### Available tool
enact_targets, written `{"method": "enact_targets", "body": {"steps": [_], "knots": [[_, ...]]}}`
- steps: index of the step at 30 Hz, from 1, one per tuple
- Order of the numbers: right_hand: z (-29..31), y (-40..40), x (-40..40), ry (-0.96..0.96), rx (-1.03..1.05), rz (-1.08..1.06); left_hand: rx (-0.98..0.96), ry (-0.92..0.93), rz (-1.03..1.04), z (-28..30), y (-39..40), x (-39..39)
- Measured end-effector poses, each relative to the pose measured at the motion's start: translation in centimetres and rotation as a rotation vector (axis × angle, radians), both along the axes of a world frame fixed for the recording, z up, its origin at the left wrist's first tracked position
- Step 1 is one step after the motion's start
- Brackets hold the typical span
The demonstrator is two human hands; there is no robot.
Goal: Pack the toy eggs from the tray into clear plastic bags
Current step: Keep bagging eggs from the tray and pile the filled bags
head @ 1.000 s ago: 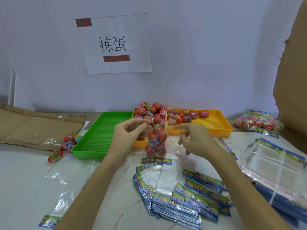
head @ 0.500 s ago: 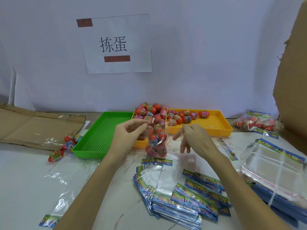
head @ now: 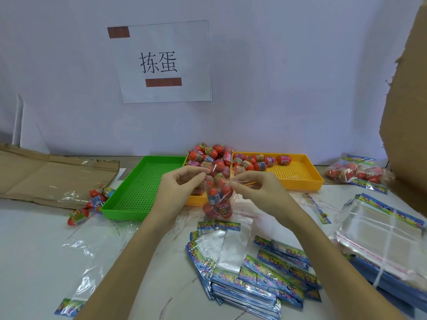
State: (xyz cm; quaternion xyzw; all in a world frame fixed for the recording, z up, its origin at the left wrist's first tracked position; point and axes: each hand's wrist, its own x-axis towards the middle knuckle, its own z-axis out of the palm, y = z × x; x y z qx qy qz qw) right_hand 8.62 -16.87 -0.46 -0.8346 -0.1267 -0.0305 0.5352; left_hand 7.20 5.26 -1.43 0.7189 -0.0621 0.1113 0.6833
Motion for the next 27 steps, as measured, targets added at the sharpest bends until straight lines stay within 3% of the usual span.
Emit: {"method": "enact_targets", "body": {"steps": [3, 5, 11, 15, 19, 21, 27], "knots": [[0.0, -0.9, 0.3, -0.002, 0.08, -0.089, 0.0, 0.005, -0.002, 0.0, 0.0, 0.0], [0.0, -1.3, 0.5, -0.018, -0.033, -0.189, -0.001, 0.009, -0.003, 0.0, 0.0, 0.0], [-0.3, -1.6, 0.3, 0.065, -0.318, -0.211, 0.0, 0.018, -0.004, 0.0, 0.0, 0.1], [-0.5, -1.7, 0.6, -0.179, -0.612, -0.236, -0.006, 0.015, -0.009, 0.0, 0.1, 0.0], [-0.3, -0.5, 0.0, -0.188, -0.292, -0.062, -0.013, 0.012, -0.014, 0.0, 0.1, -0.1], [-0.3, 0.3, -0.4, -0.144, -0.109, -0.073, -0.021, 0.013, -0.018, 0.0, 0.1, -0.1], [0.2, 0.9, -0.9, -0.034, -0.005, -0.119, -0.025, 0.019, -0.008, 0.1, 0.0, -0.1]]}}
